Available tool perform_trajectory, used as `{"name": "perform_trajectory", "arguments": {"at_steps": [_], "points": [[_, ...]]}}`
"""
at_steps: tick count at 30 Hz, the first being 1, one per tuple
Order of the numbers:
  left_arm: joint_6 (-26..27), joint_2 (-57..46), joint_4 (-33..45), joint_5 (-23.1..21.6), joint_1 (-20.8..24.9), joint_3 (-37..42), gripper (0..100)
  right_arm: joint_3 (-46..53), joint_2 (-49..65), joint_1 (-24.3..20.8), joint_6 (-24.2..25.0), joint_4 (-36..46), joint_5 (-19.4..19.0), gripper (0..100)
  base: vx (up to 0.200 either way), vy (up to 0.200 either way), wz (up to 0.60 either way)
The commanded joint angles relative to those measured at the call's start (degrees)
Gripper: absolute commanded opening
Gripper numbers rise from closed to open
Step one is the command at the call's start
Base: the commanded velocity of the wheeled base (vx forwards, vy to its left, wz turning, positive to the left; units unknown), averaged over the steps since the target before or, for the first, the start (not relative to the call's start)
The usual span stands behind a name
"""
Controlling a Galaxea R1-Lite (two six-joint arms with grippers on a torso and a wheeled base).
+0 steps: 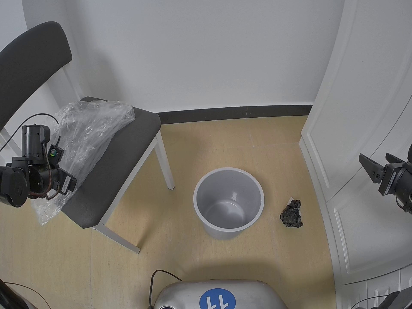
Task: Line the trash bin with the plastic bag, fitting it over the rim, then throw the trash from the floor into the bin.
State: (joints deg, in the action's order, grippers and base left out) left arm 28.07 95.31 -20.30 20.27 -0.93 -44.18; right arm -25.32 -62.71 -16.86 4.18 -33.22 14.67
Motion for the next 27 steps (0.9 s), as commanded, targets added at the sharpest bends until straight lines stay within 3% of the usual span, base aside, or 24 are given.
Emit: {"name": "perform_trajectory", "arguments": {"at_steps": [1, 16, 17, 27], "points": [[0.1, 1.9, -0.2, 0.3, 0.2, -0.6, 100, 0.0, -0.3, 0.0, -0.1, 0.0, 0.0, 100, 0.0, 0.0, 0.0], [0.1, 4.1, -0.1, 0.0, -1.1, -3.7, 100, 0.0, -0.5, 0.1, 0.0, 0.0, 0.0, 100, 0.0, 0.0, 0.0], [0.1, 4.1, -0.1, 0.0, -1.1, -3.5, 0, 0.0, -0.5, 0.1, 0.0, 0.0, 0.0, 100, 0.0, 0.0, 0.0], [-0.7, 1.9, -0.2, -0.1, 1.1, -2.3, 0, 0.0, -0.5, 0.1, 0.0, 0.0, 0.0, 100, 0.0, 0.0, 0.0]]}}
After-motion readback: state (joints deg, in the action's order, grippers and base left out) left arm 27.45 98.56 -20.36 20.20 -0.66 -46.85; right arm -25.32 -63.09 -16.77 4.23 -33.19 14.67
